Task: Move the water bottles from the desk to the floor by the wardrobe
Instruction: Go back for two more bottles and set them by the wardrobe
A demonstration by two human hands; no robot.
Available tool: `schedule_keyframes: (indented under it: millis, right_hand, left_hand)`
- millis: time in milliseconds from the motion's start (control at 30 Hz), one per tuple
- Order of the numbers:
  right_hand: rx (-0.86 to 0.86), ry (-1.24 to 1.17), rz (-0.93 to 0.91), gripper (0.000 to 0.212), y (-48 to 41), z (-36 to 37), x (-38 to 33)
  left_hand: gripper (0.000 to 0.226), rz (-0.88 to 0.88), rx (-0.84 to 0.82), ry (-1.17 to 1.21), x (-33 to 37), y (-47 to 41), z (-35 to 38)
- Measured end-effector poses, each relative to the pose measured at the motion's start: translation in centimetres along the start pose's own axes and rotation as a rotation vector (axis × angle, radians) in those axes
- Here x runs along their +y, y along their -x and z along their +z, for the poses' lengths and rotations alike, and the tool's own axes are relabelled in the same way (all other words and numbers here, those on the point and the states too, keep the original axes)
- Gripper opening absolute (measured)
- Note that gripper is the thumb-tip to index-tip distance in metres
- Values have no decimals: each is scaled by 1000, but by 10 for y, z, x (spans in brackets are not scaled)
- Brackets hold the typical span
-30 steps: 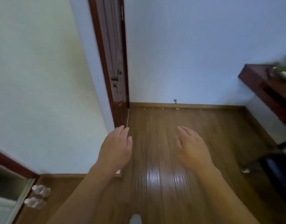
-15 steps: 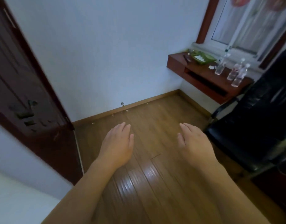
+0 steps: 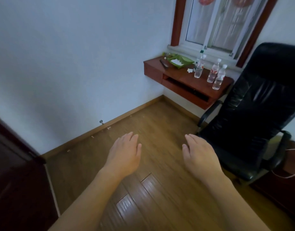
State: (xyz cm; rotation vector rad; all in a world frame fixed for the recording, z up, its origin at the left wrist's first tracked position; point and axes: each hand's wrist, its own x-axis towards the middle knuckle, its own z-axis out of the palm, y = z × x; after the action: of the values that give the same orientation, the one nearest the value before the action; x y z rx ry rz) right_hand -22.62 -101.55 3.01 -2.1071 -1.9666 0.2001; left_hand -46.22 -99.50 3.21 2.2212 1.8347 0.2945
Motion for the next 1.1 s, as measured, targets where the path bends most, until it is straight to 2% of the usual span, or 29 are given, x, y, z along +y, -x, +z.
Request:
schedule_keyframes:
  millis: [333, 733, 1100]
  right_hand:
    - [-13, 31, 8, 49, -114, -24, 53]
    - [-11, 46, 191, 51, -253, -12, 79]
    - [34, 35, 387, 52, -371, -7, 110]
  left_hand:
    - [49, 58, -2, -38, 43, -125, 3]
    - [50, 124, -16, -10, 37, -304, 19]
    - [49, 296, -54, -12, 64, -481, 19]
